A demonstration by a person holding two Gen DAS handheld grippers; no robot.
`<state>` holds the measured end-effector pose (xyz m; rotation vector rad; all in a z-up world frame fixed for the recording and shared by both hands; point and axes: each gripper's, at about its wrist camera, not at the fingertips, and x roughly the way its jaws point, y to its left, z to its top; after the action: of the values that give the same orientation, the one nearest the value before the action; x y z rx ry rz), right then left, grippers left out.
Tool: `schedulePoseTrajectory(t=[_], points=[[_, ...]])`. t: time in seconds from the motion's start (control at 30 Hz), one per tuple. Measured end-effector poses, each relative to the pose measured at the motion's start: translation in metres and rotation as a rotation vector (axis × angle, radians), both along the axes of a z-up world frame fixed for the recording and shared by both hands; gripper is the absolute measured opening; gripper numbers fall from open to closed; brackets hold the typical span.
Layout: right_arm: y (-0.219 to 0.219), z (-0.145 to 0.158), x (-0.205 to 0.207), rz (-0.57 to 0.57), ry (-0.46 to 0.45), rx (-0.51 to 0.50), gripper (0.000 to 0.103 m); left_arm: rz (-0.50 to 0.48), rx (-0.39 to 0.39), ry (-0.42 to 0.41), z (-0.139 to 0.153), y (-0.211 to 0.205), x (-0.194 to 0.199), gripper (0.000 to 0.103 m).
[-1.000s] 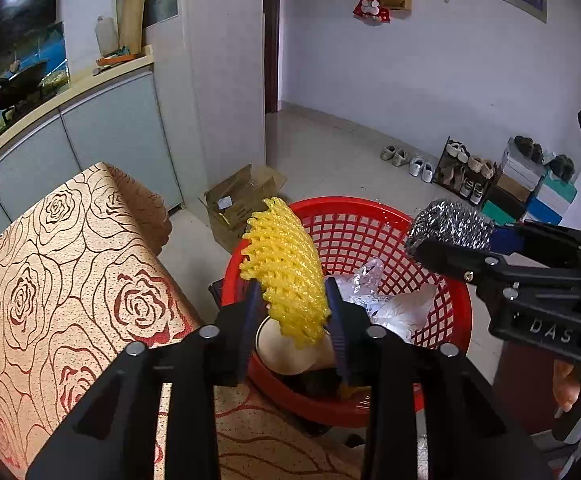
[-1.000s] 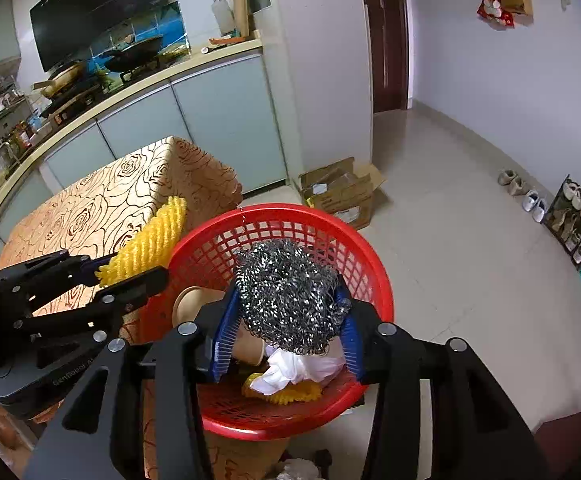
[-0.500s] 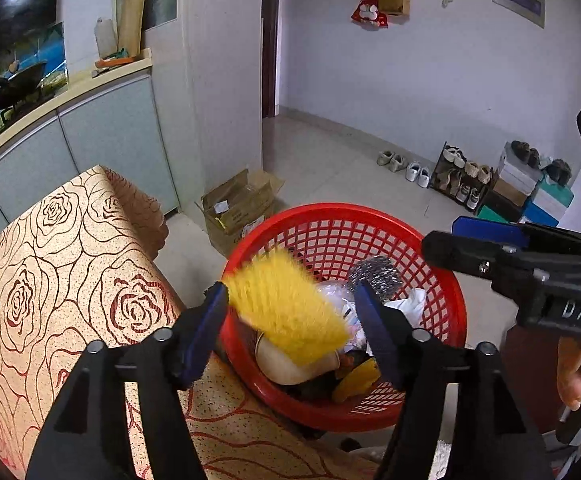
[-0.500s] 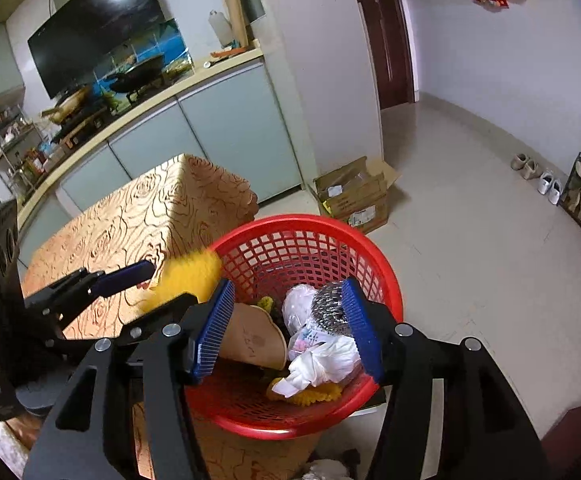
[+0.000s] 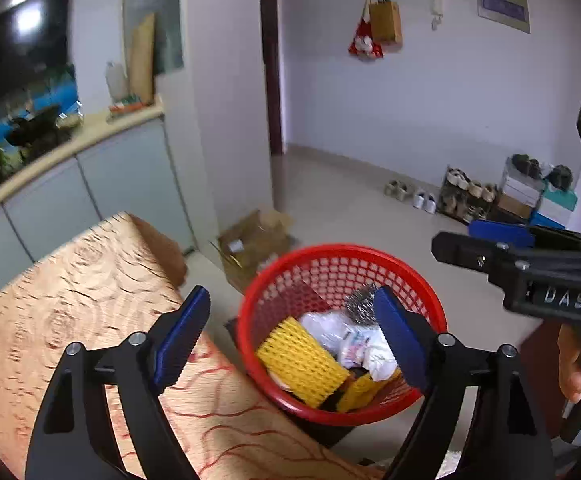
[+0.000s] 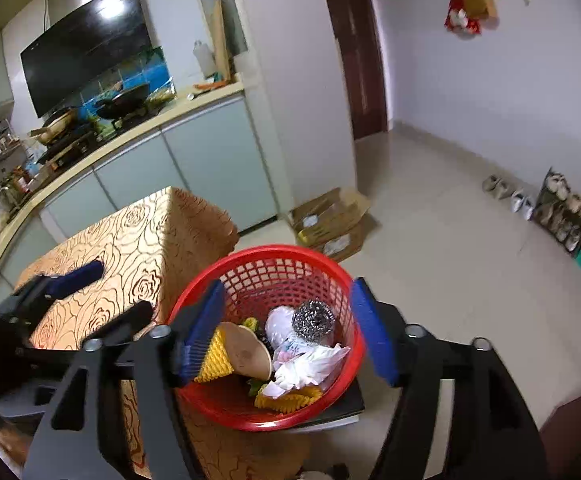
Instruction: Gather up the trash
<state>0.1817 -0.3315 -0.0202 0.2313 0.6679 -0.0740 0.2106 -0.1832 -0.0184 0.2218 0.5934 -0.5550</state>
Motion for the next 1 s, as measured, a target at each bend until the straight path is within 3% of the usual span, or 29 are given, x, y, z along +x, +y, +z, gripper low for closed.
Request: schedulePoseTrajectory(t=[0.13, 0.4, 0.47, 1.0], points=[[0.011, 0.014, -0.019, -0.042, -0.051, -0.031, 0.084, 0.057, -0.004, -0.057, 0.02, 0.016, -0.018, 0.087], [0.046, 0.03, -0.055, -0.048, -0.058, -0.065, 0.085, 0.186, -0.004, -0.074, 0.048, 0.056, -0.051, 0.088], [0.052, 0.033, -0.064, -0.046, -0.057, -0.059, 0.097, 0.223, 0.001, -0.066, 0.053, 0.068, -0.059, 0.088], [0.1, 0.047, -0.131, -0.036, -0.044, -0.08, 0.097, 0.317, -0.008, -0.043, 0.064, 0.123, -0.122, 0.09]])
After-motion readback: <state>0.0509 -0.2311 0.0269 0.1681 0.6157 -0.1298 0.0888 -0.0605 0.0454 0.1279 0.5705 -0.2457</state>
